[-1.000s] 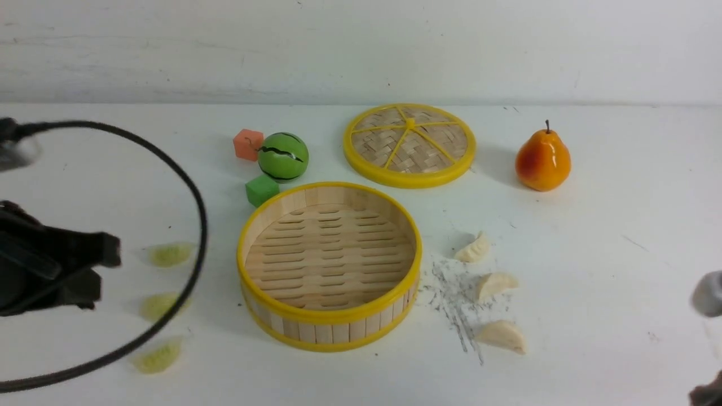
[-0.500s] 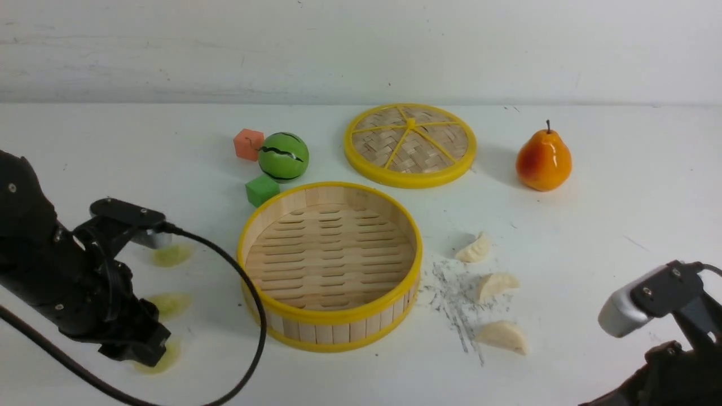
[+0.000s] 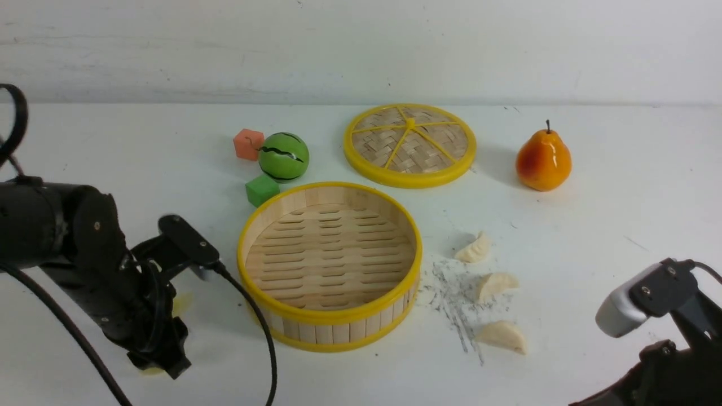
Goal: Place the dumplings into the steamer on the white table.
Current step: 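Reach for and grasp a dumpling on the table with the left gripper, then place the dumpling into the bamboo steamer basket with the left gripper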
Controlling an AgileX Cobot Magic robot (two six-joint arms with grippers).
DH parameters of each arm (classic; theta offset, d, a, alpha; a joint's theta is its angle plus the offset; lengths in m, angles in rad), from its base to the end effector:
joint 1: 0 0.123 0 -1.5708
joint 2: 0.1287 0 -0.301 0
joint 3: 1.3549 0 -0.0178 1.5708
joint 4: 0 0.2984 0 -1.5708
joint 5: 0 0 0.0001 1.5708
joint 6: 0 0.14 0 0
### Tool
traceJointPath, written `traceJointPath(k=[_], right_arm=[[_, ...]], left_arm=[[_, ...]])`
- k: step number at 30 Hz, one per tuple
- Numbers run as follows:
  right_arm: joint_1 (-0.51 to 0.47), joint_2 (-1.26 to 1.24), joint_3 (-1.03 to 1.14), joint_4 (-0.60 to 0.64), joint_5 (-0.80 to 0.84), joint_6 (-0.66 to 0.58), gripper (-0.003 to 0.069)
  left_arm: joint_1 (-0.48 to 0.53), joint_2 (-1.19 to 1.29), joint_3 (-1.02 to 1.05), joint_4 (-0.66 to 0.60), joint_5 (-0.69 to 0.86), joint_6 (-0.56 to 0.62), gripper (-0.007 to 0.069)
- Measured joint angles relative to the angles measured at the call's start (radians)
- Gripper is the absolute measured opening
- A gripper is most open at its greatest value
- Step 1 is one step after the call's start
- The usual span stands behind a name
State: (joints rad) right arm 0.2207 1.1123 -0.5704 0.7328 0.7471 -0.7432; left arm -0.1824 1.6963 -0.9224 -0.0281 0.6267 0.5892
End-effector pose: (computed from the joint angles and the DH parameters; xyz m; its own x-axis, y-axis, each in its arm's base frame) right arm 0.2198 0.1146 0.1841 -0.7736 -0.3187 -0.5476 -0.5426 0.7795 0.3129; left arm 0.3470 -0.0664 0.1035 -0.7029 0.6753 -0.2235 0.6668 0.7349 0.1233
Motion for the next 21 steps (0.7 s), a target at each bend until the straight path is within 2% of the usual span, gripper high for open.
traceJointPath(k=[5,7,9,10,11,15,17,21], right_arm=[[0.0,0.001,0.0,0.011,0.002,0.0,0.0001],[0.0,0.001,0.0,0.015,-0.003,0.0,0.0001],[0.0,0.001,0.0,0.015,-0.005,0.0,0.0001],[0.0,0.001,0.0,0.015,-0.005,0.0,0.0003],[0.0,0.001,0.0,0.015,-0.005,0.0,0.0003],[0.0,0.001,0.0,0.015,-0.009,0.0,0.0006],[0.0,0.001,0.0,0.018,-0.022,0.0,0.0006],[0.0,0.001,0.0,0.023,-0.039,-0.001,0.0006]], left_arm=[[-0.001,0.015,-0.004,0.013,0.0,-0.131,0.0189],[-0.001,0.015,-0.004,-0.01,0.0,-0.278,0.0186],[-0.001,0.015,-0.005,-0.035,-0.002,-0.361,0.0186],[-0.001,0.015,-0.007,-0.084,0.002,-0.472,0.0186],[-0.001,0.015,-0.012,-0.107,0.01,-0.503,0.0186],[-0.001,0.011,-0.057,-0.193,0.091,-0.554,0.0186],[-0.001,-0.01,-0.167,-0.283,0.192,-0.566,0.0186],[-0.002,-0.021,-0.337,-0.404,0.239,-0.568,0.0186]])
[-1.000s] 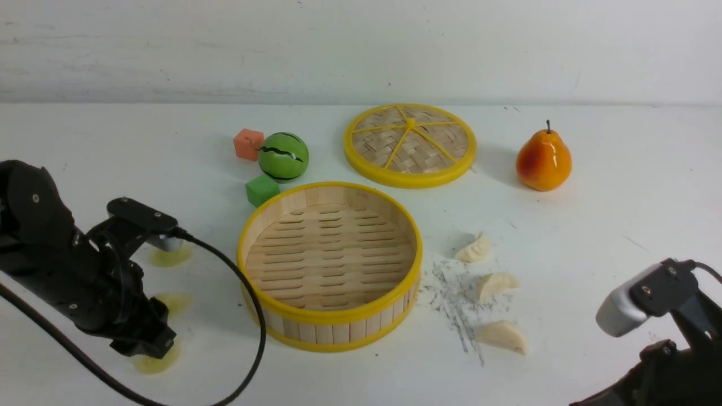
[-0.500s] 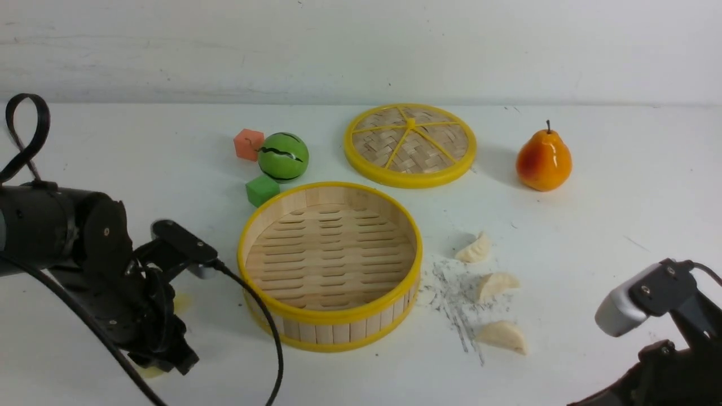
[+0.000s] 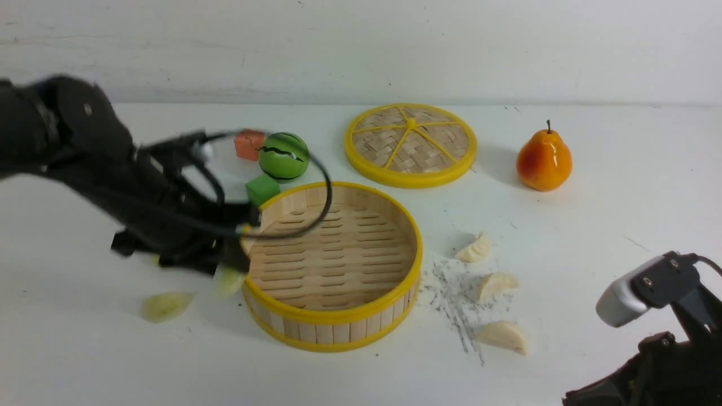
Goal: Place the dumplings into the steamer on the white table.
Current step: 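Place the dumpling into the bamboo steamer basket with the left gripper, then reach for and grasp a dumpling on the table with the left gripper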
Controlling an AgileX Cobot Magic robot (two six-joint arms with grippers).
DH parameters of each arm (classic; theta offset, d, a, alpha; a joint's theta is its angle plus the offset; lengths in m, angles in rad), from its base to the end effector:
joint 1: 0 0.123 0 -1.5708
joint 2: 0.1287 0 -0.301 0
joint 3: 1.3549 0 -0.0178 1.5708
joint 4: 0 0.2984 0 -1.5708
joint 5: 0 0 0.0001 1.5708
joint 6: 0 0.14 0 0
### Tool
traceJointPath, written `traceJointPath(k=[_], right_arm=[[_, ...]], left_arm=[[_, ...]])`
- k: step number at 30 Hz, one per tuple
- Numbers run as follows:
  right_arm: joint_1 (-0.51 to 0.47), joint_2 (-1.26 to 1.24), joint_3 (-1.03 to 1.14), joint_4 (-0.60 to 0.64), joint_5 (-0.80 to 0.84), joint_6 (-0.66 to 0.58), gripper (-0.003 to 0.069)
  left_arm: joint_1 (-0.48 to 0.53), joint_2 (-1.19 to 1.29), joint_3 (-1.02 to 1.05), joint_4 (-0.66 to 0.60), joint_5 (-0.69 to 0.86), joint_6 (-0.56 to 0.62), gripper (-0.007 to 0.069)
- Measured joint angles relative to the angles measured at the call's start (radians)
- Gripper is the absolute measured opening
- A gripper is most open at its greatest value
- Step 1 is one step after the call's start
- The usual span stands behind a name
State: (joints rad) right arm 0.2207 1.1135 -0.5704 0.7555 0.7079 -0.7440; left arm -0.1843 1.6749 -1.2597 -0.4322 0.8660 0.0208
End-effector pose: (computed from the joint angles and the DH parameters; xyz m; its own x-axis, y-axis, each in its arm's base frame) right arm 0.2252 0.1146 0.1862 -0.7694 -0.2851 -0.5716 -0.5244 0.7928 0.3106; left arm 0.3971 -0.1195 0.2157 -0.9441 -0.0808 -0.3197 0.0534 0.9193 -0.3900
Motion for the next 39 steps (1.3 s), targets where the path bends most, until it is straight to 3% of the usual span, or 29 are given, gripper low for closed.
traceJointPath(k=[5,11,15,21,24,30,34,39], right_arm=[[0.0,0.0,0.0,0.02,-0.003,-0.002,0.0006],[0.0,0.002,0.0,0.025,-0.011,-0.003,0.0009],[0.0,0.002,0.0,0.025,-0.011,-0.003,0.0011],[0.0,0.002,0.0,0.025,-0.011,-0.003,0.0011],[0.0,0.002,0.0,0.025,-0.011,-0.003,0.0012],[0.0,0.002,0.0,0.025,-0.01,-0.003,0.0012],[0.0,0.002,0.0,0.025,-0.005,-0.003,0.0012],[0.0,0.002,0.0,0.025,0.006,-0.003,0.0012]], left_arm=[[-0.053,0.092,-0.293,-0.015,-0.006,-0.042,0.0186],[-0.158,0.339,-0.514,0.228,0.029,-0.241,0.0186],[-0.179,0.455,-0.574,0.34,0.052,-0.354,0.0186],[-0.179,0.515,-0.583,0.368,0.06,-0.424,0.0186],[-0.179,0.515,-0.585,0.367,0.058,-0.432,0.0213],[-0.179,0.505,-0.595,0.359,0.082,-0.435,0.0385],[-0.179,0.45,-0.612,0.37,0.133,-0.391,0.0406],[-0.177,0.255,-0.618,0.486,0.338,-0.193,0.0384]])
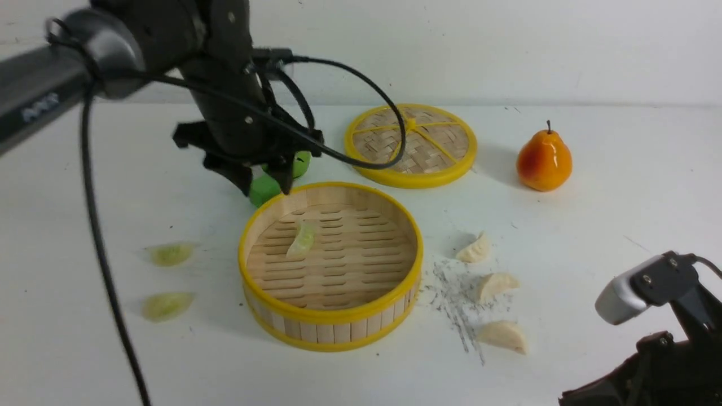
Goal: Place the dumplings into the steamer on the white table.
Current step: 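Reach for and grasp a dumpling on the table with the left gripper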
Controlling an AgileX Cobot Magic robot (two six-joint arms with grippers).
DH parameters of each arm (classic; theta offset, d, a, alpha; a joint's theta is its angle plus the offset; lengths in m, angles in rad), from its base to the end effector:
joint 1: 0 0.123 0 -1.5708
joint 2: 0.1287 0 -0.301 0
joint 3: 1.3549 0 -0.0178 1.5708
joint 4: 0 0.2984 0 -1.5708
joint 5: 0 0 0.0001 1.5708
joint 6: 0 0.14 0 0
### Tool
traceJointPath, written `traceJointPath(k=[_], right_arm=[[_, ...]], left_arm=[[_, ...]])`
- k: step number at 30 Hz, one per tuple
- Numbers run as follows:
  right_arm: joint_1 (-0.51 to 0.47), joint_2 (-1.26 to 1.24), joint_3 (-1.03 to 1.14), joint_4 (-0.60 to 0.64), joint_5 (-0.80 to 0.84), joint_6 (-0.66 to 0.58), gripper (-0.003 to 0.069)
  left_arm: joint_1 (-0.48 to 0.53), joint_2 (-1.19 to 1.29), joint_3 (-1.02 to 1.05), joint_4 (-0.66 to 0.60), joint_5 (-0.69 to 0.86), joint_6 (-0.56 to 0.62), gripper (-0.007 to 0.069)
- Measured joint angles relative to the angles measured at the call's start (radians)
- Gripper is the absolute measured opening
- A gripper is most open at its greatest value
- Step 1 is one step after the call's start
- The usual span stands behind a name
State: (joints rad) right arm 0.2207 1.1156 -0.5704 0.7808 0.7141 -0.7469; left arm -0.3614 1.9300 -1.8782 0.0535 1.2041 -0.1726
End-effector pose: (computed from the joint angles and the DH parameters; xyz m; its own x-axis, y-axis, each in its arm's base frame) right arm 0.2249 0.1167 0.1869 -0.7766 -0.2688 -0.5697 -0.5171 0.7885 0.3329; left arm 0.4640 -0.1679 0.2885 -0.9017 0.1777 -0.3942 0.1994 0.9798 -0.0145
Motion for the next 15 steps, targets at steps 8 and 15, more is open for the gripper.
traceJointPath(k=[8,15], right_arm=[[0.0,0.0,0.0,0.009,0.008,0.0,0.0012],[0.0,0.0,0.0,0.041,0.026,-0.04,0.0015]], left_arm=[[0.122,-0.087,0.271,0.026,0.012,0.102,0.0351],[0.149,-0.042,0.416,0.035,-0.151,0.289,0.0349]])
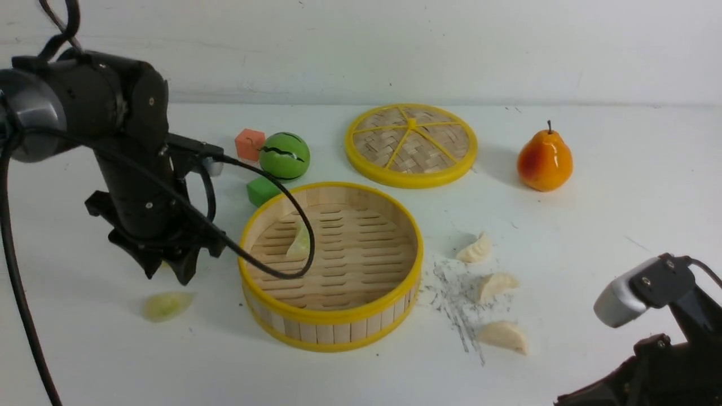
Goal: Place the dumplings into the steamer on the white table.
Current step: 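Reach for and grasp a dumpling on the table with the left gripper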
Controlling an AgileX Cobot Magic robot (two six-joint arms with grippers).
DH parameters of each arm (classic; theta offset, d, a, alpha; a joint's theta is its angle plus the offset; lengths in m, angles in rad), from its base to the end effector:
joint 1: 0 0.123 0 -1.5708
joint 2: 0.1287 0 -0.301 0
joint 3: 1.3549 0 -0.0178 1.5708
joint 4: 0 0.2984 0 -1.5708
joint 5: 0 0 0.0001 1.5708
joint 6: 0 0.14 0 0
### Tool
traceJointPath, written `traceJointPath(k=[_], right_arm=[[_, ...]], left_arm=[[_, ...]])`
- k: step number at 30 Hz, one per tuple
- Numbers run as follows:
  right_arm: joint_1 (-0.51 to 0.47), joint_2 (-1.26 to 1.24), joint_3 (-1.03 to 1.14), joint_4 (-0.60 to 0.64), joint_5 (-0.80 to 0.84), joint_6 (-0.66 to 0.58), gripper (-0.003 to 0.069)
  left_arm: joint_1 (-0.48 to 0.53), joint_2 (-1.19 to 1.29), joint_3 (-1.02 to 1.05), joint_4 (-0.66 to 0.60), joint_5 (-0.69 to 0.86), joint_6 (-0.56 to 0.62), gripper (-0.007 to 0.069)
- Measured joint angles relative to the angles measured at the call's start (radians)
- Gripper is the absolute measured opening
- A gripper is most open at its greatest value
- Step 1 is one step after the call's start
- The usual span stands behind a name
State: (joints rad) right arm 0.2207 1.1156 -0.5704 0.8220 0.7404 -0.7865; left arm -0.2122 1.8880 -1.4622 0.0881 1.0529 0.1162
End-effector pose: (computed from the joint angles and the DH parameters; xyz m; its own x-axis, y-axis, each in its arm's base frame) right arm 0.2221 0.1208 0.1887 -0.7720 -0.2756 -0.5728 -0.5372 0.7646 0.3561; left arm 0.4345 -0.0827 0.1749 -0.9180 0.3602 -0.1657 0.3471 0.9322 0.1029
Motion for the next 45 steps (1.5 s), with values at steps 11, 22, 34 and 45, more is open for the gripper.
traceJointPath(k=[11,22,34,45], right_arm=[[0.0,0.0,0.0,0.025,0.021,-0.032,0.0021],[0.0,0.0,0.0,0.027,0.025,-0.033,0.0021],[0.0,0.0,0.0,0.029,0.055,-0.05,0.0022],[0.0,0.0,0.0,0.031,0.054,-0.062,0.0022]], left_arm=[[0.0,0.127,0.001,0.036,-0.029,0.207,0.034],[0.013,0.147,-0.002,0.055,-0.024,-0.287,0.0149],[0.036,0.147,-0.003,0.045,-0.036,-0.407,0.0185],[0.038,-0.001,0.075,0.038,-0.078,-0.4,0.04]])
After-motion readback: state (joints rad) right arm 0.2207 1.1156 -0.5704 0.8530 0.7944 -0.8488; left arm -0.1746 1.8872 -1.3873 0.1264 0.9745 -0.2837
